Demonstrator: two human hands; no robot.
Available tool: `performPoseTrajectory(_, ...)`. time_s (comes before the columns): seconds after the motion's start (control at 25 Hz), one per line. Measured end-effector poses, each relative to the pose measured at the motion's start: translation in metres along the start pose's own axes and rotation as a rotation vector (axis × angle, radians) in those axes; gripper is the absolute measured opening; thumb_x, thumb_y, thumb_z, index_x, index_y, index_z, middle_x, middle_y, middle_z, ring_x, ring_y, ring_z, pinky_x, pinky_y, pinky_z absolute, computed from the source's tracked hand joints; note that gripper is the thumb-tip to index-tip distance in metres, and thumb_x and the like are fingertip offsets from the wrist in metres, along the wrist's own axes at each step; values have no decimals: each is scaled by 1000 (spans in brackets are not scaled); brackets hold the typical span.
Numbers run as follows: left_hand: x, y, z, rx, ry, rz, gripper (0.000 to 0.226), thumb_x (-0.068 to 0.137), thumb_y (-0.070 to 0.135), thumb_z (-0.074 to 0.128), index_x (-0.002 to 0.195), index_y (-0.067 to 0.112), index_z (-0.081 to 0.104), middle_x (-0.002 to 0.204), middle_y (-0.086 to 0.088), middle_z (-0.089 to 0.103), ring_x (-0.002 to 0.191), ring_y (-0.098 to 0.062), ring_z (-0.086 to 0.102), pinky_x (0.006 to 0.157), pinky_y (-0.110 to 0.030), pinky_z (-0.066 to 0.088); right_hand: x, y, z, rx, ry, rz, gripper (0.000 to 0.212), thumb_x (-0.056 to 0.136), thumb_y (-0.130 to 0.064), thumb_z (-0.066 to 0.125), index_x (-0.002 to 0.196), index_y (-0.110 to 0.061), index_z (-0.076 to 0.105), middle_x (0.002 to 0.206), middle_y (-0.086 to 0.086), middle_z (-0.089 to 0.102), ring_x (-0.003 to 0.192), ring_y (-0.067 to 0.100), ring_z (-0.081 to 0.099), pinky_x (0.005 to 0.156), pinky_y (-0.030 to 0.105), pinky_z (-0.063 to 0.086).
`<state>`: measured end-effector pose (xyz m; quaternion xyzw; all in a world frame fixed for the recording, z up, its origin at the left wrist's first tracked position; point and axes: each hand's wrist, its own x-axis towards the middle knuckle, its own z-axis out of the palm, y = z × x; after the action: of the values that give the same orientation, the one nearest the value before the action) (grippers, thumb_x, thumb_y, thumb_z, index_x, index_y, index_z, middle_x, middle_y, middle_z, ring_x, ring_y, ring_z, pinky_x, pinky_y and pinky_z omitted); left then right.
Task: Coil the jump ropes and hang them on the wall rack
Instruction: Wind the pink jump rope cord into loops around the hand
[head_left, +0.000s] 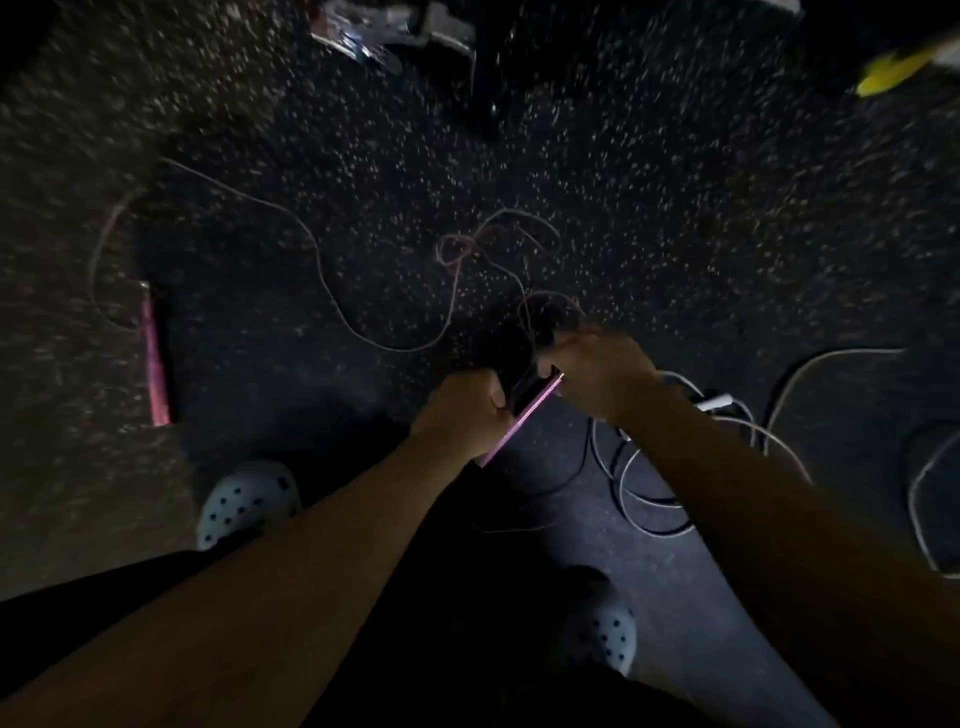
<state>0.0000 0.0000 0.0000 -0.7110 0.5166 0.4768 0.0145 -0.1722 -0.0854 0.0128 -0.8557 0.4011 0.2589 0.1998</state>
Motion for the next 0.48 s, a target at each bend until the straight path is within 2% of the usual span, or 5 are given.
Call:
performPoseTrajectory(0.04, 8, 1, 14, -8, -29, -1, 19, 85, 31, 75, 98, 19, 67, 102, -5, 75, 100, -25, 71, 84, -35, 55, 5, 0, 10, -38, -24, 6, 30, 95, -23, 64, 124, -26, 66, 134, 4, 57, 129, 31, 51, 94, 42, 51)
performPoseTrajectory(0.12, 18, 4, 37, 45, 15, 39, 26, 85, 35, 78, 100, 19, 64, 104, -4, 72, 98, -26, 69, 80, -38, 54, 13, 6, 28, -82, 38, -25, 30, 94, -21, 66, 123, -20, 65, 136, 9, 51, 131, 34, 47, 90, 43, 48)
performPoseTrajectory(0.24, 16, 10, 51, 206, 101, 121, 27, 89, 31, 74, 108, 16, 60, 113, -7, 66, 101, -30, 67, 79, -40, 50, 12, 6, 31, -135, 100, -91, 23, 90, -21, 71, 112, -16, 71, 134, 13, 53, 127, 38, 48, 94, 46, 43)
performPoseTrajectory(0.36, 5, 20, 30, 221, 183, 205, 30, 88, 27, 72, 113, 15, 60, 116, -10, 62, 105, -32, 65, 81, -42, 53, -12, 8, 0, -122, 169, -83, 23, 91, -32, 72, 111, -21, 72, 134, 9, 51, 125, 34, 44, 99, 45, 40)
performPoseTrajectory(0.48, -12, 42, -21, 223, 239, 373, 26, 90, 30, 70, 106, 14, 58, 101, -8, 66, 93, -30, 64, 67, -33, 37, -55, 8, -55, -5, 281, -8, 28, 90, -44, 72, 109, -23, 73, 130, 5, 51, 122, 30, 43, 100, 44, 40)
